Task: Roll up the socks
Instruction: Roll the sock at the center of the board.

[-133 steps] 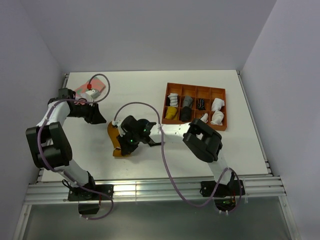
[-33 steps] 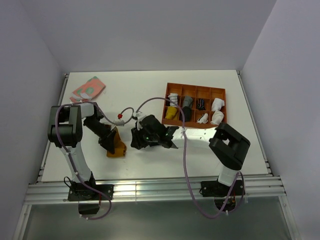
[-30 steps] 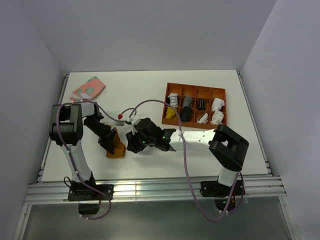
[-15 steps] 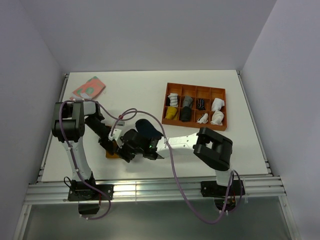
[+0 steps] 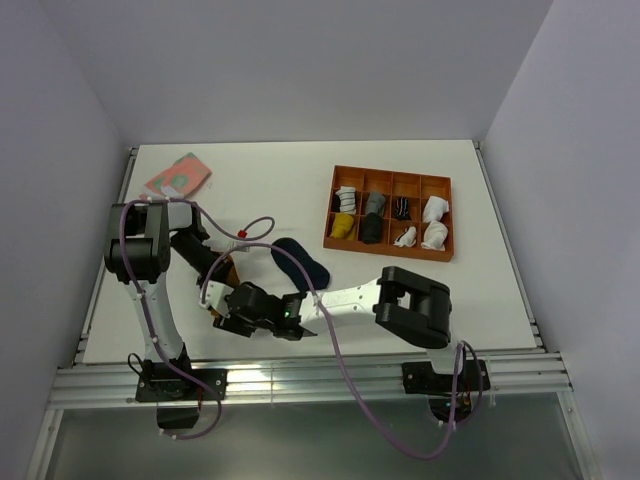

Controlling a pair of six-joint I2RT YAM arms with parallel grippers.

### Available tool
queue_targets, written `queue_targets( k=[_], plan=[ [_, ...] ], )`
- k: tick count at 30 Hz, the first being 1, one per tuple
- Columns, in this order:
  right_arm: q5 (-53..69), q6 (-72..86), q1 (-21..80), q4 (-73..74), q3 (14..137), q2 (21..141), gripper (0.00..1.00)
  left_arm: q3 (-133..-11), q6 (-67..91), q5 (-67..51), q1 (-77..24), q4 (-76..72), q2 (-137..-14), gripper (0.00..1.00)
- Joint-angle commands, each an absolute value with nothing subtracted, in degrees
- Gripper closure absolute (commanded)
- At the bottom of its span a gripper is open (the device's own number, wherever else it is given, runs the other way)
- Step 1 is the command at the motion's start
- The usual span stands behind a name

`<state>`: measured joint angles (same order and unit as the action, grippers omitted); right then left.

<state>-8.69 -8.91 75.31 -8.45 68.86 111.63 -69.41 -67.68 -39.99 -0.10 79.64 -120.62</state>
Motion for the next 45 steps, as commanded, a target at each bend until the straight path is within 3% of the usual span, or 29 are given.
queue_targets(
  k=[1,11,16,19,20,24,35,45],
  plan=[
    [-12.3,-11.9,76.7,-10.5,72.2,114.2,0.39,-70.7,-68.7,-37.4,-0.2,78.5,-121.6,1.00],
    [-17.0,-15.1,77.0,-9.7,76.9,121.0,0.39,-70.0,-68.7,-37.2,-0.2,78.6,-121.6,1.00],
    [-17.8,-15.0,77.1,-9.4,78.9,123.5,0.46,-69.7,-68.8,-36.9,-0.2,78.6,-121.6,1.00],
    [-18.8,-14.8,77.1,-9.6,79.0,124.5,0.59,-69.4,-68.8,-36.7,-0.2,78.7,-121.6,1.00],
    [-19.4,-14.8,77.1,-9.9,78.6,124.5,0.72,-69.3,-68.9,-36.7,-0.2,78.7,-121.5,1.00],
    [-19.3,-14.3,77.0,-9.3,77.4,123.8,0.86,-71.1,-67.9,-37.8,-0.2,78.6,-121.1,0.99],
    [-20.3,-11.3,77.0,-7.7,72.4,119.4,0.89,-82.4,-60.3,-46.6,3.7,78.4,-116.6,0.77],
    [-21.0,-9.2,77.0,-6.3,70.8,118.1,0.89,-82.4,-54.7,-44.6,6.8,74.4,-114.5,0.80]
  ],
)
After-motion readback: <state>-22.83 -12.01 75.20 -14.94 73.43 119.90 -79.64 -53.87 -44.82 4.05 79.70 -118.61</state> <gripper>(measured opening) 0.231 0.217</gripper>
